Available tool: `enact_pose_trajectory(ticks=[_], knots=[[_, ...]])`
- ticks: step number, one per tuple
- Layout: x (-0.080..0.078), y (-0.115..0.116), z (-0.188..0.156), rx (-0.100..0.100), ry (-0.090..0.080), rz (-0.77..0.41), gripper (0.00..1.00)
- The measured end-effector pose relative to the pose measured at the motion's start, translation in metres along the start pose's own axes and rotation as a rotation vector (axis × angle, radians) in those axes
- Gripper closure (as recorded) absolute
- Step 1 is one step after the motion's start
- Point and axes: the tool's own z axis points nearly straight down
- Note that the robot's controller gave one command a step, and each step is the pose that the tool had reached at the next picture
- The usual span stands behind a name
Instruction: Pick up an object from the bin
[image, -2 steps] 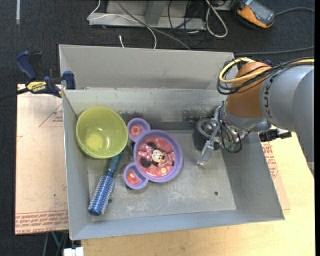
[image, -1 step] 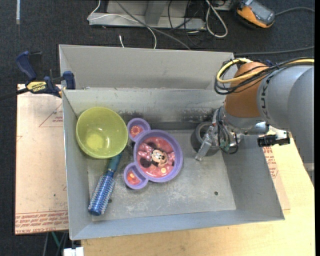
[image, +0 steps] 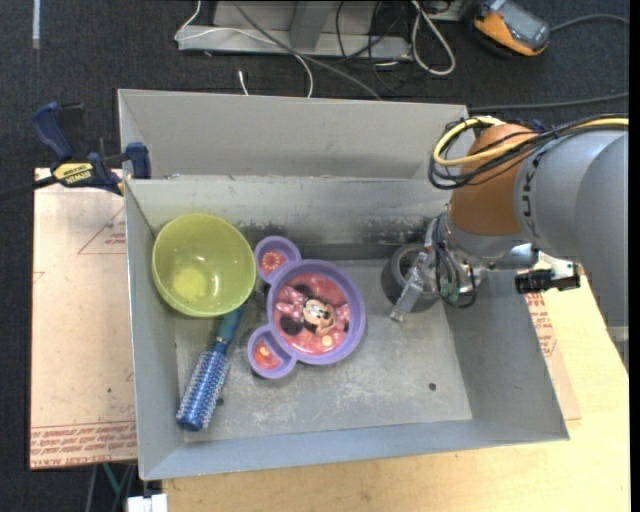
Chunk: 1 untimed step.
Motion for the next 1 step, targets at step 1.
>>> enact_pose_trajectory(ticks=[1], knots=[[0.0025, -0.0013, -0.0160, 0.002, 0.004, 0.001, 1.00]])
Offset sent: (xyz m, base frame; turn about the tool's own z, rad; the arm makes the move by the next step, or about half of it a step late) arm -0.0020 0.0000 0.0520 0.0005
